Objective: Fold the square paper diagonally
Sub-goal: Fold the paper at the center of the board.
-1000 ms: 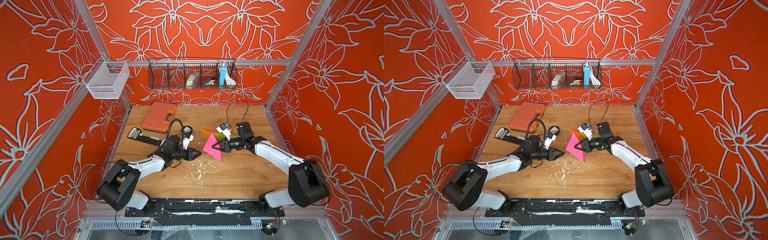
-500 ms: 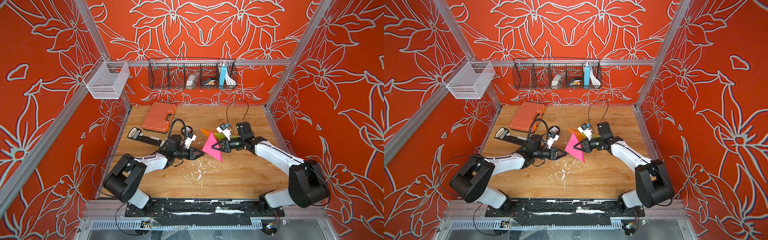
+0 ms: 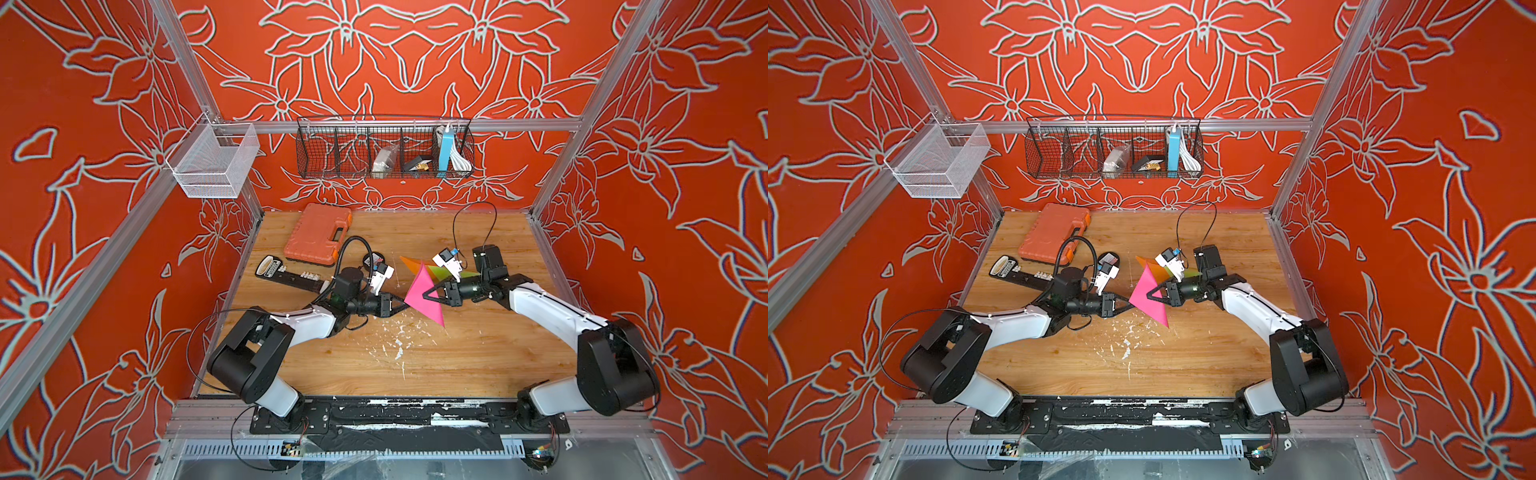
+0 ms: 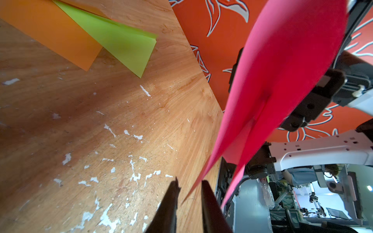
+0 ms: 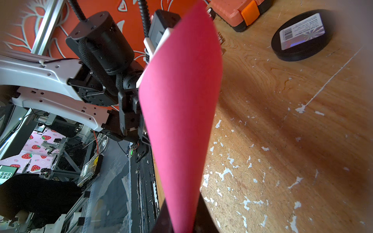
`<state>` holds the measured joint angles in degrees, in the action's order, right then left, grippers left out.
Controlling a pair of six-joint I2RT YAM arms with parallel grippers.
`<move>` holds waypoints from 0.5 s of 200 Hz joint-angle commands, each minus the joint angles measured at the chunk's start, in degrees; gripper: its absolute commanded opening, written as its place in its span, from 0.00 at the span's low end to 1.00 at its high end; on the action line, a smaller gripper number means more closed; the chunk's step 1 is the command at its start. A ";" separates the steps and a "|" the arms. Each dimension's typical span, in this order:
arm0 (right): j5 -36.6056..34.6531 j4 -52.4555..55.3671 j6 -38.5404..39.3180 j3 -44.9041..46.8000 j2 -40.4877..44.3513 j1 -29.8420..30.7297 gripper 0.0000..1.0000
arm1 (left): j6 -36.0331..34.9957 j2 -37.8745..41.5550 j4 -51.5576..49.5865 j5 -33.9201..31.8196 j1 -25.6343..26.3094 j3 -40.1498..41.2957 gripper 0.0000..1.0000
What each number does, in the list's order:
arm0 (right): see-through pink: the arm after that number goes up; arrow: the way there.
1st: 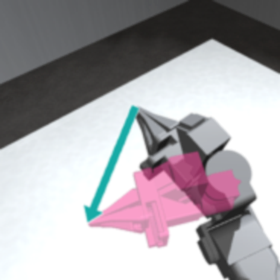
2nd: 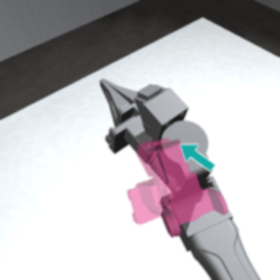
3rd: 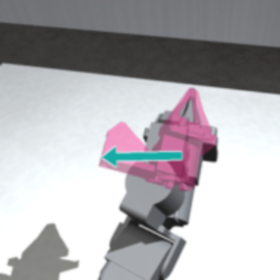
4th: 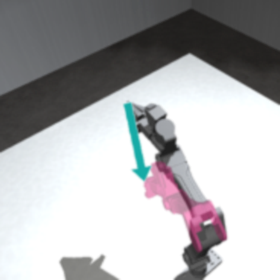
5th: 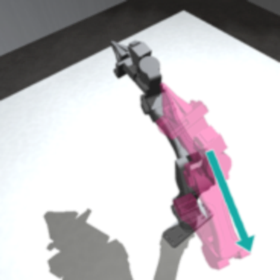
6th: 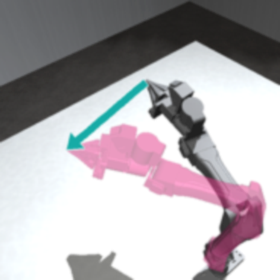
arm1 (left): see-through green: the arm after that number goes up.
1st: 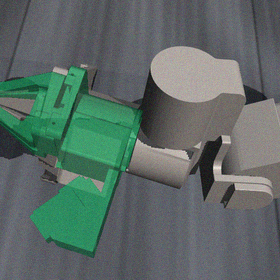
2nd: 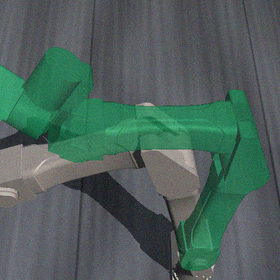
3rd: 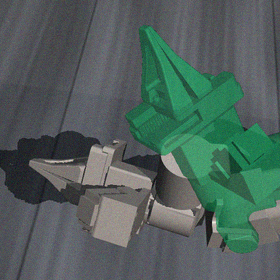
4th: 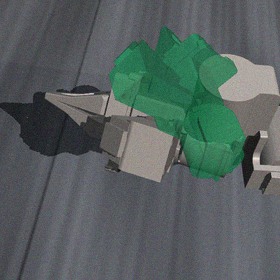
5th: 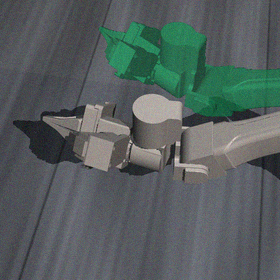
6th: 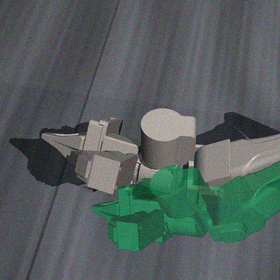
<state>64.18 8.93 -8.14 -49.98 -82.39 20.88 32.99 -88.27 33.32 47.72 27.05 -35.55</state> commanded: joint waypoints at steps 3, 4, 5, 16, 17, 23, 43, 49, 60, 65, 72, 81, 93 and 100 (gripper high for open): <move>1.25 -0.48 -0.08 0.49 -0.44 -0.25 0.15 | -0.21 0.99 2.35 1.14 -0.24 0.45 0.16; 1.27 -0.49 -0.10 0.49 -0.46 -0.24 0.15 | -0.25 1.03 2.36 1.14 -0.24 0.42 0.16; 1.28 -0.49 -0.07 0.49 -0.48 -0.23 0.15 | -0.23 1.06 2.36 1.14 -0.24 0.45 0.16; 1.29 -0.30 -0.05 0.41 -0.57 -0.23 0.15 | -0.36 1.22 2.57 1.14 -0.24 0.62 0.13; 1.29 -0.26 -0.08 0.41 -0.57 -0.23 0.15 | -0.37 1.28 2.55 1.10 -0.24 0.64 0.13; 1.30 -0.22 -0.05 0.41 -0.58 -0.23 0.15 | -0.44 1.43 2.54 0.98 -0.24 0.78 0.11; 0.99 -0.03 -0.02 0.32 -0.75 -0.23 0.16 | -0.56 1.88 2.65 0.97 -0.25 1.00 0.07; 0.82 0.00 0.04 0.32 -0.71 -0.19 0.17 | -0.59 2.03 2.75 0.97 -0.23 1.11 0.06; 0.68 -0.26 -0.22 0.40 -0.69 -0.23 0.18 | -0.55 2.28 3.03 0.97 -0.24 1.31 0.05; 0.67 -0.44 -0.41 0.47 -0.84 -0.22 0.18 | -0.53 2.34 3.16 0.97 -0.24 1.38 0.05; 0.72 -0.88 -0.73 0.55 -0.92 -0.16 0.18 | -0.40 2.47 3.40 0.88 -0.22 1.51 0.05; 0.89 -1.27 -0.98 0.72 -1.03 -0.17 0.18 | -0.41 2.56 3.55 0.88 -0.21 1.54 0.05; 1.37 -1.90 -1.28 1.00 -1.26 -0.12 0.18 | -0.33 2.47 3.60 0.88 -0.24 1.55 0.05; 1.27 -1.92 -1.36 1.06 -1.28 -0.03 0.17 | -0.37 2.36 3.71 0.81 -0.22 1.56 0.05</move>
<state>64.23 8.43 -8.60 -49.98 -82.78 20.91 33.04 -87.31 34.65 47.79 27.05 -34.70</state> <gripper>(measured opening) 0.179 0.048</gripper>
